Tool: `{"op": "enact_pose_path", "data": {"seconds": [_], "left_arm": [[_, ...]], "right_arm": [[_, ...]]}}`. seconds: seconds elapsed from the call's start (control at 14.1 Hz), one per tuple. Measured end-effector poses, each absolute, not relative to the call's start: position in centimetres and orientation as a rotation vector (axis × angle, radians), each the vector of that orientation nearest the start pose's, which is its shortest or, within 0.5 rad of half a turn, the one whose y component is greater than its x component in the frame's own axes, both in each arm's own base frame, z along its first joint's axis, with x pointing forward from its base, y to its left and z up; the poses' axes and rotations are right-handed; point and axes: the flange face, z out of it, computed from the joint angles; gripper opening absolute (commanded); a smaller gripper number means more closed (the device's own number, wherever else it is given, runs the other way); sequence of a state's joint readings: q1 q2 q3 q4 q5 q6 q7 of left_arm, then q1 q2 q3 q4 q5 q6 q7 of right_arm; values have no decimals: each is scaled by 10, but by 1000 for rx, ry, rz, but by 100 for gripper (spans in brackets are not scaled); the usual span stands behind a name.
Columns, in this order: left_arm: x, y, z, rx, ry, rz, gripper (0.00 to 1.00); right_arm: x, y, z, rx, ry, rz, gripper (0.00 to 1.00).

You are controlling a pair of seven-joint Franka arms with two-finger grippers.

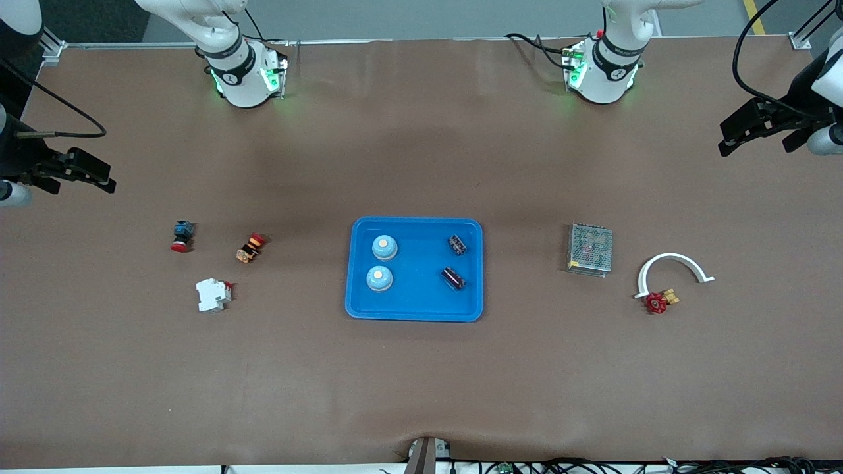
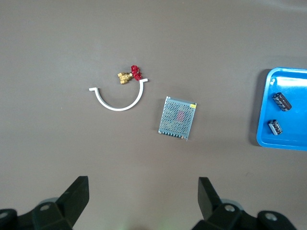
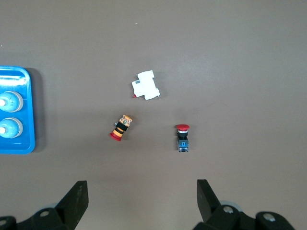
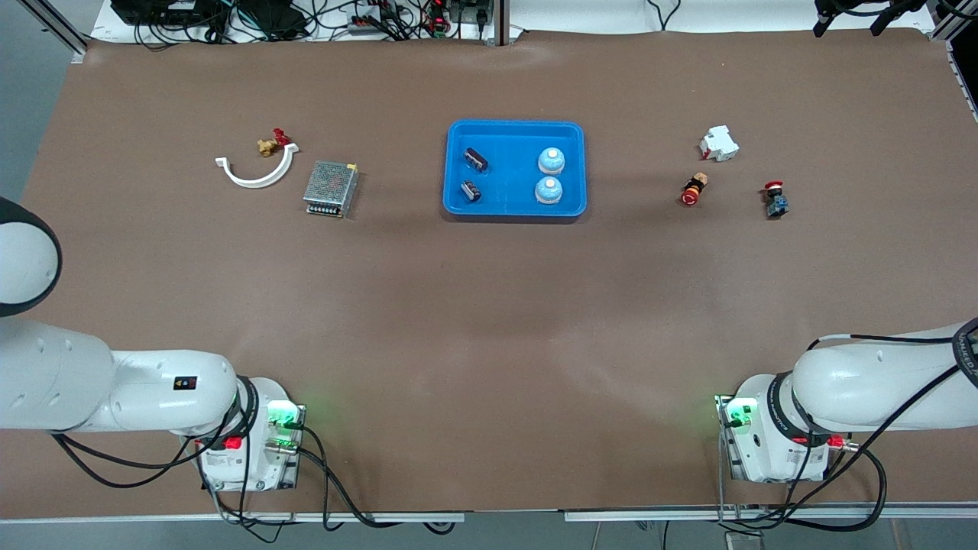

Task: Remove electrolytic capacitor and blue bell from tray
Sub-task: 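Reach the left gripper and the right gripper toward the blue tray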

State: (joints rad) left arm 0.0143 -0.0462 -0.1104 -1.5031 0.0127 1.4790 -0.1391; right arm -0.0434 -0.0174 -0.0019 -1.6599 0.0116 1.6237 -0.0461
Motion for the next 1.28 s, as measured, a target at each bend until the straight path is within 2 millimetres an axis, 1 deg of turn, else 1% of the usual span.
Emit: {"op": "enact_pose_path", "data": {"seconds": [0.28, 0.43, 0.5, 0.64, 0.78, 1.0, 1.07, 1.14, 1.28], "left_arm": [[528, -51, 672, -3125, -69, -30, 100], [531, -51, 665, -3124, -69, -2, 100], [535, -51, 657, -3124, -67, 25, 100], [546, -55, 632, -3121, -53, 100, 100], [555, -68, 605, -3115, -13, 178, 100], [564, -99, 570, -3104, 70, 272, 100], [566, -111, 558, -3101, 100, 292, 100], [568, -124, 547, -3099, 116, 307, 100], [573, -153, 524, -3095, 87, 328, 100]], "right_arm": [[551, -24, 597, -3129, 0, 29, 100], [551, -24, 597, -3129, 0, 29, 100], [551, -24, 597, -3129, 0, 29, 100], [552, -23, 598, -3129, -3, 23, 100], [553, -15, 602, -3129, -26, 4, 100], [553, 9, 607, -3127, -94, -9, 100], [553, 21, 607, -3125, -128, -9, 100], [552, 37, 606, -3122, -160, -8, 100], [553, 76, 602, -3116, -156, -15, 100]]}}
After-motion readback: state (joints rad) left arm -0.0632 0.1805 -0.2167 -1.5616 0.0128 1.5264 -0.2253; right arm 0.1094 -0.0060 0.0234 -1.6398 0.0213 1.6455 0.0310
